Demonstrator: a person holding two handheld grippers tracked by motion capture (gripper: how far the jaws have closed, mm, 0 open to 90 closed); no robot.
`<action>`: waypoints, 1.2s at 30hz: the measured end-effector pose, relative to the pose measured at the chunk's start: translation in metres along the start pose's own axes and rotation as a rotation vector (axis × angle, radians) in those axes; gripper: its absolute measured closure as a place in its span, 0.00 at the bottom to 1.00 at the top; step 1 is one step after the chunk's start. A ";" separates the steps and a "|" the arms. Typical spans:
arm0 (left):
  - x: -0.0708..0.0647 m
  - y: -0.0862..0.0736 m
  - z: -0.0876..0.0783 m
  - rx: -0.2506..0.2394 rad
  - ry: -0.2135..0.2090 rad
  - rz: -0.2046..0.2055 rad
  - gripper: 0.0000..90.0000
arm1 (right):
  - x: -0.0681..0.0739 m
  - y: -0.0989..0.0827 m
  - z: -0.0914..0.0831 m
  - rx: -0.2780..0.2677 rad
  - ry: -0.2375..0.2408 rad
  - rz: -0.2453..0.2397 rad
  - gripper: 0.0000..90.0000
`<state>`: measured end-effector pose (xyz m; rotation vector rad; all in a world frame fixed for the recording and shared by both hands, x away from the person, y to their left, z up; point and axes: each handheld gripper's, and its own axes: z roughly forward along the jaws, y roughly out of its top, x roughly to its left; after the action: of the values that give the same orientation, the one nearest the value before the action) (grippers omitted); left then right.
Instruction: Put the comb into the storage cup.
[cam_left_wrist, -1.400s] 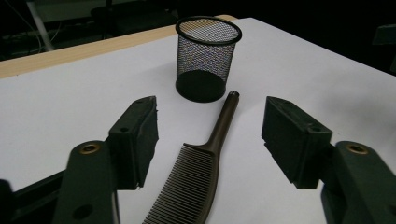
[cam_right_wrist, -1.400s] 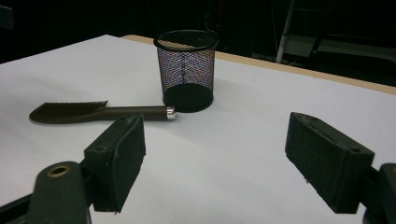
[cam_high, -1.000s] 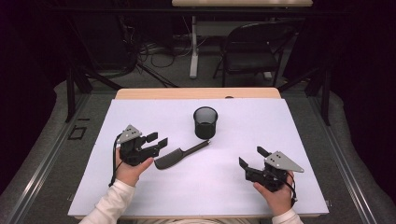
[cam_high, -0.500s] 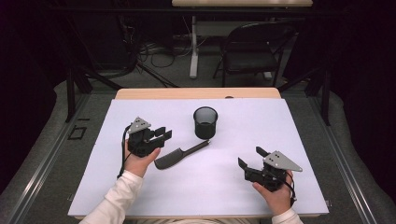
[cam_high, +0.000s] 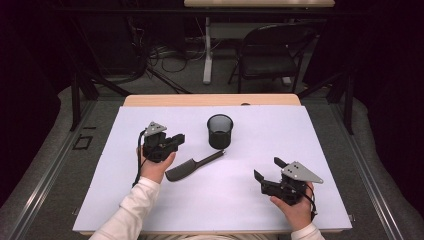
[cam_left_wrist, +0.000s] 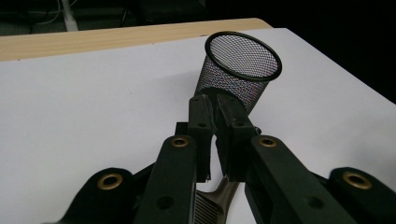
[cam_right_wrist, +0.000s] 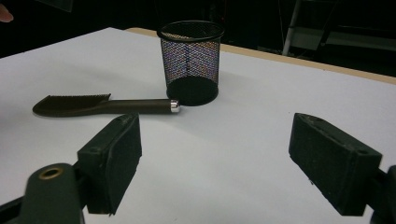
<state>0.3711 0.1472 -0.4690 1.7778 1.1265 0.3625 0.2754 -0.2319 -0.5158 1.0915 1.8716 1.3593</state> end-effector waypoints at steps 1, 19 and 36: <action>0.001 0.000 0.002 0.005 0.000 -0.003 0.96 | 0.000 0.000 0.000 0.002 0.000 0.000 0.18; -0.005 -0.007 0.041 0.092 0.008 -0.022 1.00 | 0.002 0.000 0.001 -0.012 0.040 0.000 0.17; -0.017 -0.019 0.081 0.174 0.008 -0.045 1.00 | 0.002 0.001 -0.002 -0.012 0.046 -0.012 0.13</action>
<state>0.4061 0.0899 -0.5207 1.9001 1.2328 0.2508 0.2731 -0.2308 -0.5142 1.0498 1.8977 1.3977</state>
